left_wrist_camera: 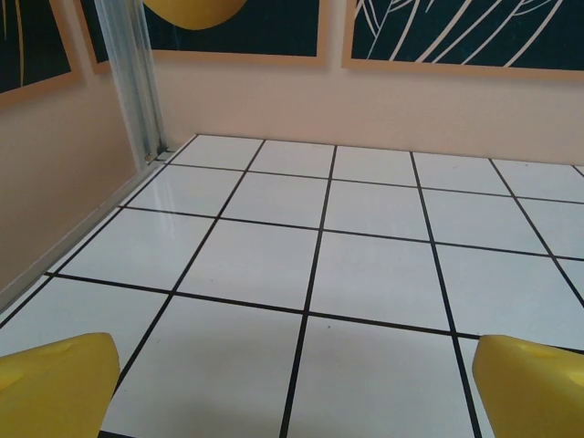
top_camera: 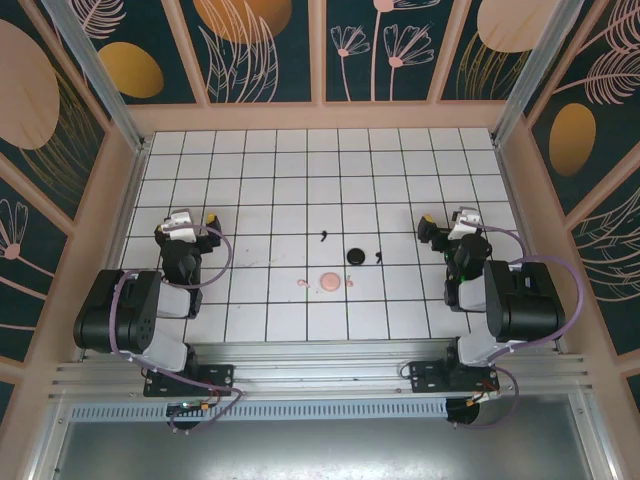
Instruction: Insert the wireless bluetooth earbuds into the charging case
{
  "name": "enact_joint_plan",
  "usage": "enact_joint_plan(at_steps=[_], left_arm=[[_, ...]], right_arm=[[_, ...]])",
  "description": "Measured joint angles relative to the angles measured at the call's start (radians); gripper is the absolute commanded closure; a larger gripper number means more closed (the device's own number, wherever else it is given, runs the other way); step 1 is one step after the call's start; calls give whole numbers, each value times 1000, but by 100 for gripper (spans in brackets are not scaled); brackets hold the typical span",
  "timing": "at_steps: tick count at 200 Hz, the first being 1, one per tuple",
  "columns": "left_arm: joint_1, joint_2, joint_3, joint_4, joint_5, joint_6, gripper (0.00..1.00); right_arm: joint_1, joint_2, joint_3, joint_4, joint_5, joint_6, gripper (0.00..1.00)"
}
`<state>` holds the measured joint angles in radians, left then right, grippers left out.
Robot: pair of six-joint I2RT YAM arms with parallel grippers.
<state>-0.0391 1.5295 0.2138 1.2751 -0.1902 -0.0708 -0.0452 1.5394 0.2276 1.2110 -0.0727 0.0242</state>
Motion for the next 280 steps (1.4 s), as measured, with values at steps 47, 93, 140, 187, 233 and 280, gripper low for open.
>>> enact_joint_plan(at_steps=[47, 93, 140, 187, 233, 280], left_arm=[[0, 0, 0, 0, 0, 0, 1], [0, 0, 0, 0, 0, 0, 1], [0, 0, 0, 0, 0, 0, 1], [10, 0, 8, -4, 15, 0, 1], [11, -1, 9, -7, 25, -1, 8], [11, -78, 115, -212, 29, -1, 16]], right_arm=[[0, 0, 0, 0, 0, 0, 1], [0, 0, 0, 0, 0, 0, 1], [0, 0, 0, 0, 0, 0, 1], [0, 0, 0, 0, 0, 0, 1], [0, -13, 14, -51, 0, 0, 1], [0, -195, 150, -355, -4, 21, 1]])
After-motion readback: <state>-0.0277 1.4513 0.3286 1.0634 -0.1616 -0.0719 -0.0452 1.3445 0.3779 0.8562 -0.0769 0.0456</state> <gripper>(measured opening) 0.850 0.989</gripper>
